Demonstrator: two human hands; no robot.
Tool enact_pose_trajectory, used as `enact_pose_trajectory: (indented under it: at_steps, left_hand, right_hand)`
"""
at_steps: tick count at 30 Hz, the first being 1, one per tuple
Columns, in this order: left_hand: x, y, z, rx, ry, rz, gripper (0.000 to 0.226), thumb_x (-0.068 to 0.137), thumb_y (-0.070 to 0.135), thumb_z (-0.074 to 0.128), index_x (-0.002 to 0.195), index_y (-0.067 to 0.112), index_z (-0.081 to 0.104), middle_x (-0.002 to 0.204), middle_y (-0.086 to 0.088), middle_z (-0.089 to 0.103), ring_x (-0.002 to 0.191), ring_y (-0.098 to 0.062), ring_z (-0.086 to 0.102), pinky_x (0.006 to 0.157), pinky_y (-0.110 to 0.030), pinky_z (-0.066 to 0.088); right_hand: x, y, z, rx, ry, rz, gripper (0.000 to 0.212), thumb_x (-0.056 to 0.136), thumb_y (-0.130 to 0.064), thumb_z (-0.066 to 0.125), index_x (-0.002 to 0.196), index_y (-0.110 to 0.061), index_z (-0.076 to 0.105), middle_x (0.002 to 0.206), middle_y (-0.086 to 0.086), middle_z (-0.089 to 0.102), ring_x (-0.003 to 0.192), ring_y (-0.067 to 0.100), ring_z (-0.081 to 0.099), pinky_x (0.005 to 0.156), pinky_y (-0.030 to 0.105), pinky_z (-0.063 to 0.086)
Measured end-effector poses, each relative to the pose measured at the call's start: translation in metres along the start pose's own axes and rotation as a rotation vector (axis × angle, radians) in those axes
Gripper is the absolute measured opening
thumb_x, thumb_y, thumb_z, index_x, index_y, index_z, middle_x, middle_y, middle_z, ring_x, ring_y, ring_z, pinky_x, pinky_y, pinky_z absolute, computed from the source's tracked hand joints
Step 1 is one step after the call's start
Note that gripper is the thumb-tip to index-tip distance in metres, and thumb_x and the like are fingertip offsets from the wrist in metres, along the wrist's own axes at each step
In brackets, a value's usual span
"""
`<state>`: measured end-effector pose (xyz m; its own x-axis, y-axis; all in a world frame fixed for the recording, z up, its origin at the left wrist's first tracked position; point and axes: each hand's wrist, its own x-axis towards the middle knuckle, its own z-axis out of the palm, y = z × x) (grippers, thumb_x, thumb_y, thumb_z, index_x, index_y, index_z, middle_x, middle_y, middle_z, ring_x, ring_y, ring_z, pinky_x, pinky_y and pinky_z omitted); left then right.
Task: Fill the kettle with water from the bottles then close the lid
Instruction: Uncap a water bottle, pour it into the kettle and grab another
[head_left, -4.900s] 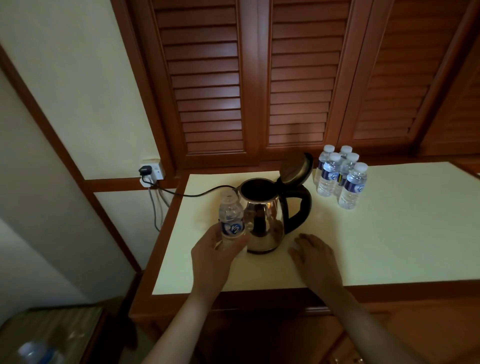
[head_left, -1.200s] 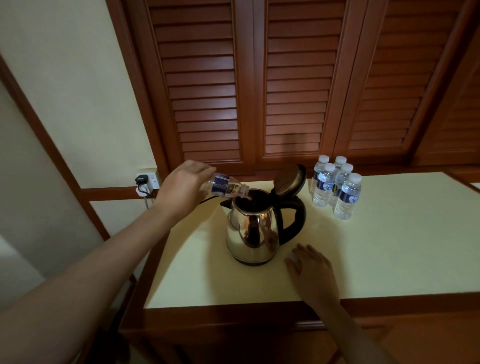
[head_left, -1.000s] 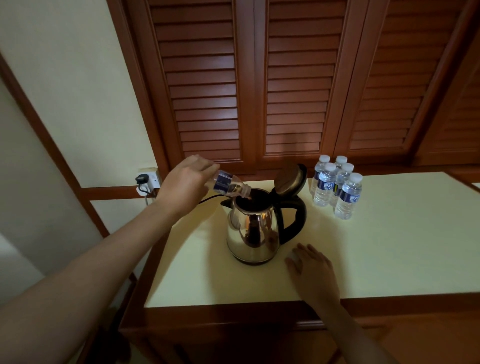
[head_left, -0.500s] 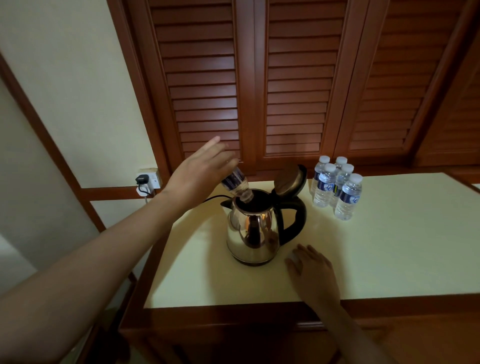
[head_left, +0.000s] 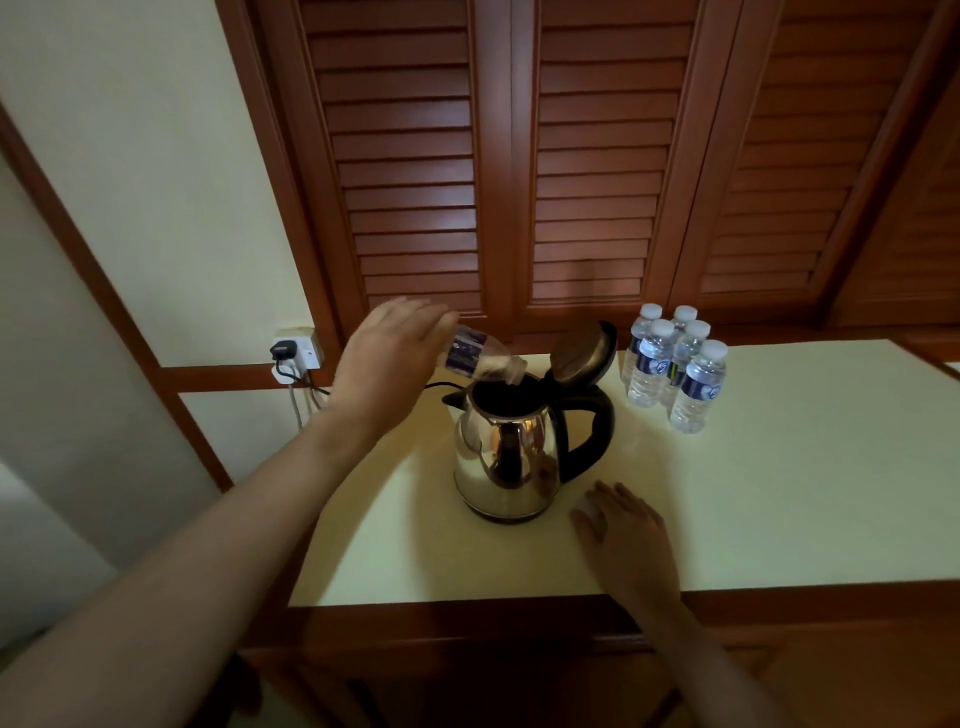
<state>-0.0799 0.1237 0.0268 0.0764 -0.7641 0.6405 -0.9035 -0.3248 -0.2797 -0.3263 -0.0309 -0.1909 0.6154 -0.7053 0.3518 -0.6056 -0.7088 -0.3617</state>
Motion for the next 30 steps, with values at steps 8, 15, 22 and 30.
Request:
enact_pose_trajectory:
  at_steps: [8, 15, 22, 30]
  left_hand:
    - [-0.080, 0.025, 0.013, -0.543, 0.128, -0.712, 0.058, 0.075, 0.038, 0.087, 0.126, 0.024, 0.066, 0.110, 0.008, 0.073, 0.095, -0.011, 0.068, 0.082, -0.027, 0.053]
    - [-0.151, 0.080, 0.030, -0.849, 0.124, -0.966, 0.046, 0.072, 0.024, 0.089, 0.114, 0.021, 0.069, 0.094, 0.019, 0.068, 0.089, 0.025, 0.058, 0.073, 0.002, 0.044]
    - [-0.172, 0.096, 0.041, -0.872, 0.010, -0.946, 0.044, 0.076, 0.032, 0.086, 0.115, 0.018, 0.071, 0.104, 0.013, 0.073, 0.093, 0.008, 0.065, 0.084, -0.013, 0.054]
    - [-0.177, 0.094, 0.047, -0.952, -0.034, -0.945, 0.057, 0.074, 0.046, 0.080, 0.120, 0.015, 0.071, 0.110, 0.011, 0.072, 0.098, 0.006, 0.065, 0.081, -0.007, 0.052]
  right_hand:
    - [0.001, 0.002, 0.002, 0.001, 0.010, -0.005, 0.054, 0.090, -0.052, 0.045, 0.122, -0.016, 0.068, 0.132, 0.004, 0.064, 0.130, 0.025, 0.053, 0.107, 0.043, 0.042]
    - [0.002, 0.002, 0.001, -0.012, -0.017, 0.008, 0.052, 0.087, -0.058, 0.047, 0.116, -0.022, 0.070, 0.131, 0.000, 0.064, 0.128, 0.024, 0.052, 0.107, 0.042, 0.042]
    - [-0.002, -0.004, -0.009, -0.084, 0.067, -0.021, 0.041, 0.083, -0.057, 0.051, 0.097, -0.027, 0.075, 0.103, -0.001, 0.068, 0.095, 0.026, 0.058, 0.075, 0.035, 0.047]
    - [0.012, 0.002, -0.006, -0.104, -0.128, -0.143, 0.041, 0.087, -0.054, 0.057, 0.081, -0.015, 0.069, 0.079, 0.004, 0.060, 0.077, 0.024, 0.056, 0.069, 0.029, 0.040]
